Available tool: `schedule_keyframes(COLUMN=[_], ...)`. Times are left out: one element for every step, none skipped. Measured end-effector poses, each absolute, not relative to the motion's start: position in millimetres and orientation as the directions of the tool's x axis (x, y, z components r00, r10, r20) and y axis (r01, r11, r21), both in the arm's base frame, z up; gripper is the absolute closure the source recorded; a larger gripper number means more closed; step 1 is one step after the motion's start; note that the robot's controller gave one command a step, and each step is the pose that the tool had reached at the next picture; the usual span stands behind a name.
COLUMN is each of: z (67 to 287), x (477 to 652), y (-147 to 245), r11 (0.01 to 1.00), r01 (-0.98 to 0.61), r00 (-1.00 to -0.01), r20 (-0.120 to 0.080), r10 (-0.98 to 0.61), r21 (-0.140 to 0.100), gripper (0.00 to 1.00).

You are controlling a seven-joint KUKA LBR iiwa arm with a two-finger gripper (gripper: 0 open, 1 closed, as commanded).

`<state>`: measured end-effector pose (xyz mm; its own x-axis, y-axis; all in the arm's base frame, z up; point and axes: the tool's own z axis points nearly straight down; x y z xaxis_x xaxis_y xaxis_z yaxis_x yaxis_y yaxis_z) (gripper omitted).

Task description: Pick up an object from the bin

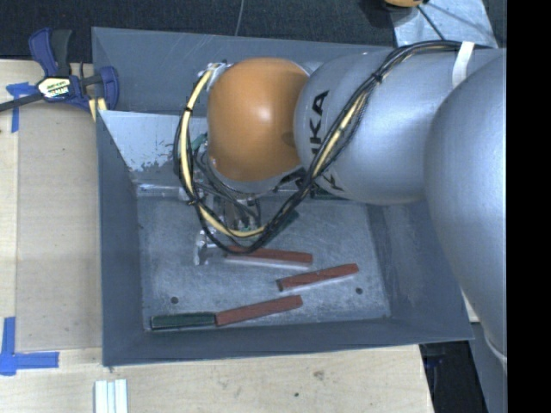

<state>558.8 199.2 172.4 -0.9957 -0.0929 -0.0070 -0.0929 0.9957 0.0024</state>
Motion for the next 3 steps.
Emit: schedule_keyframes(z=[107, 125, 146], x=[585.3, 590.4, 590.8], y=[193, 170, 151], r11=[0.997, 0.995, 0.993], r01=[-0.084, -0.100, -0.119], r00=[-0.996, -0.995, -0.993], r20=[-0.007, 0.010, -0.018], r10=[-0.084, -0.100, -0.119], r21=[0.001, -0.001, 0.002], gripper=[0.00, 0.00, 0.00])
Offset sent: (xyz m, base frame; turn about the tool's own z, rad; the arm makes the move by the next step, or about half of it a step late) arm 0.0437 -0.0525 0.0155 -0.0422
